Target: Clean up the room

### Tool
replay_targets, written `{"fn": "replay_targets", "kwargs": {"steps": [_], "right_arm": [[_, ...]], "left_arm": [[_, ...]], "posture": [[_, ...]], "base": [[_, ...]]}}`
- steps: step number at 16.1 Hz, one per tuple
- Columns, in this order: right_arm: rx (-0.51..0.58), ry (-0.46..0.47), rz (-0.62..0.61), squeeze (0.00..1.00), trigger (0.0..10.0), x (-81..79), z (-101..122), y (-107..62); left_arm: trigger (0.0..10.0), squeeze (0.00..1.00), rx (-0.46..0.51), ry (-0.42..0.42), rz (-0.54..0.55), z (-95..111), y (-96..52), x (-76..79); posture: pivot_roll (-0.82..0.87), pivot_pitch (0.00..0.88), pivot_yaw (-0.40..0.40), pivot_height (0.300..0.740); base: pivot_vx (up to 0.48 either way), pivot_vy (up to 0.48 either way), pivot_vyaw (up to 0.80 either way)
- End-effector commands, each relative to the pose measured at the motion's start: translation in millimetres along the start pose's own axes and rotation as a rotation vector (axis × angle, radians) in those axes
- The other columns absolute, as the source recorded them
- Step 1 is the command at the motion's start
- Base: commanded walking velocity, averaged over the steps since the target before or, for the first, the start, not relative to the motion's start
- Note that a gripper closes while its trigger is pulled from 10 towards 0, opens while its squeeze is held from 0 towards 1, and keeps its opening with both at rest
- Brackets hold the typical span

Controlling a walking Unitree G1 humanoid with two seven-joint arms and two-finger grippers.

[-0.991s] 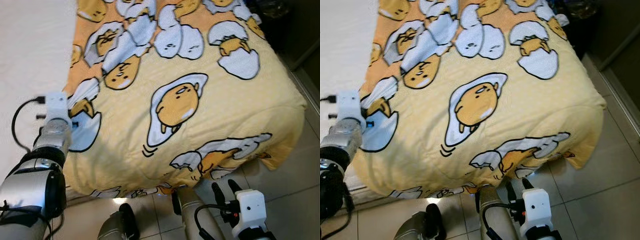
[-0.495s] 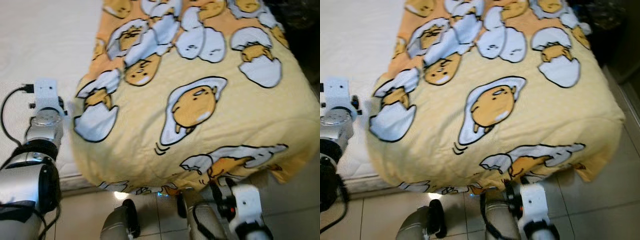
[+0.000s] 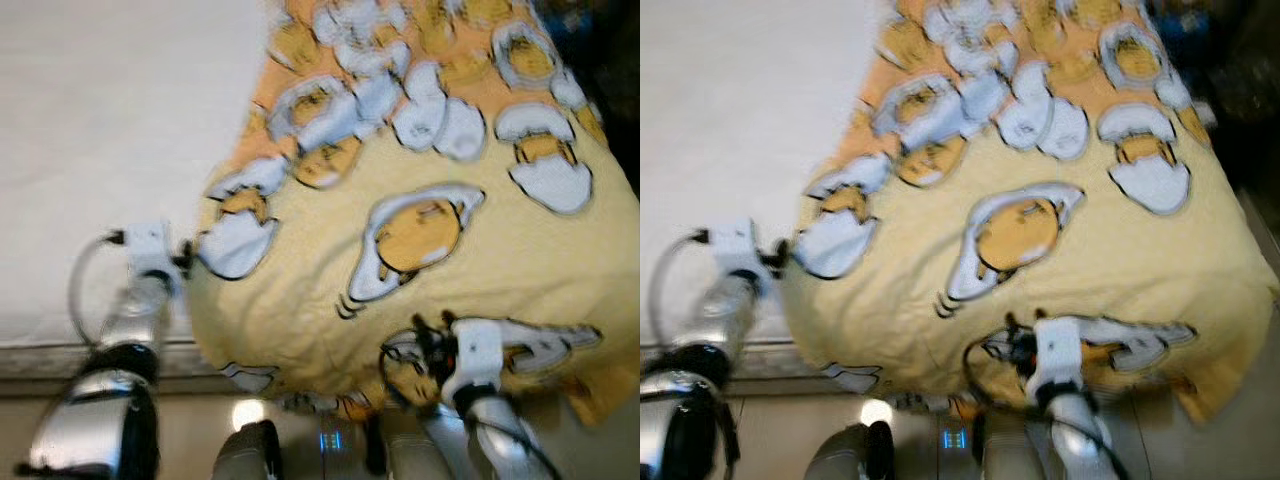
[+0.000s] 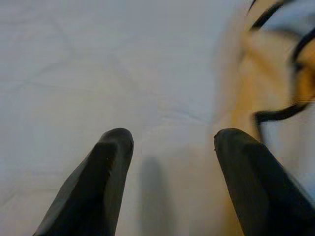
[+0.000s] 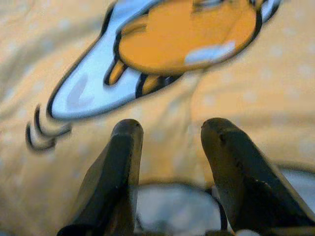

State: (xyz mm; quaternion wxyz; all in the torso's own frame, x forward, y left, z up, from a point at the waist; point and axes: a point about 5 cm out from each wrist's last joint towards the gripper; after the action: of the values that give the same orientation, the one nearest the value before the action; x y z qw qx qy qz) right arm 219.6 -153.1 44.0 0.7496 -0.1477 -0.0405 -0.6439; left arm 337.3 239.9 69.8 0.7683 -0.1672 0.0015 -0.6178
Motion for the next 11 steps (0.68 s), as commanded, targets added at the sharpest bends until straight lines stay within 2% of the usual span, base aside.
{"fn": "replay_targets", "kwargs": {"steps": [1,2,4,5,6,7,11], "right_arm": [[0.005,0.018,-0.015,0.0,10.0,1.1,-0.6,3.4],[0.069,0.014,-0.049,0.0,10.0,6.4,14.0,18.9],[0.118,0.016,-0.096,0.0,10.0,10.2,24.9,25.5],[0.129,0.019,-0.108,0.0,10.0,9.2,26.8,27.1],[0.128,0.023,-0.104,0.0,10.0,5.1,26.0,28.1],[0.125,0.026,-0.098,0.0,10.0,2.4,24.5,28.6],[0.125,0.026,-0.098,0.0,10.0,2.4,24.5,28.6]], "left_arm": [[10.0,0.0,0.063,-0.011,-0.047,6.3,-1.2,7.5],[10.0,0.0,0.142,-0.058,-0.121,14.1,-3.7,23.5],[10.0,0.0,0.179,-0.11,-0.117,14.1,-7.0,26.5],[10.0,0.0,0.149,-0.153,-0.099,1.3,-12.0,25.8],[10.0,0.0,0.063,-0.153,-0.115,-27.2,-24.6,30.4],[10.0,0.0,0.041,-0.129,-0.15,-38.7,-32.8,35.7],[10.0,0.0,0.041,-0.129,-0.15,-38.7,-32.8,35.7]], "posture": [[-0.12,0.063,0.048,0.74],[-0.11,0.037,0.046,0.74],[-0.11,0.017,0.05,0.74],[-0.11,0.006,0.052,0.74],[-0.12,0.0,0.056,0.74],[-0.12,0.0,0.059,0.74],[-0.12,0.0,0.059,0.74]], "base": [[0.0,0.0,0.0],[0.0,0.0,0.0],[0.0,0.0,0.0],[0.0,0.0,0.0],[0.0,0.0,0.0],[0.0,0.0,0.0],[0.0,0.0,0.0]]}}
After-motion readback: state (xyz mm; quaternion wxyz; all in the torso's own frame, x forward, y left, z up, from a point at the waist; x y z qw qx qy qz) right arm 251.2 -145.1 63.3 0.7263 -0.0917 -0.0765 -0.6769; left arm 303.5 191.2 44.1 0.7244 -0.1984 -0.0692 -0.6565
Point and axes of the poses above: a point about 5 cm out from each wrist's last joint towards the gripper, its own y axis pointing out of the wrist towards the gripper, its own z axis along the axis of the wrist's last joint, x = y × z, and after that the axes turned 14 degrees about -y, right-handed
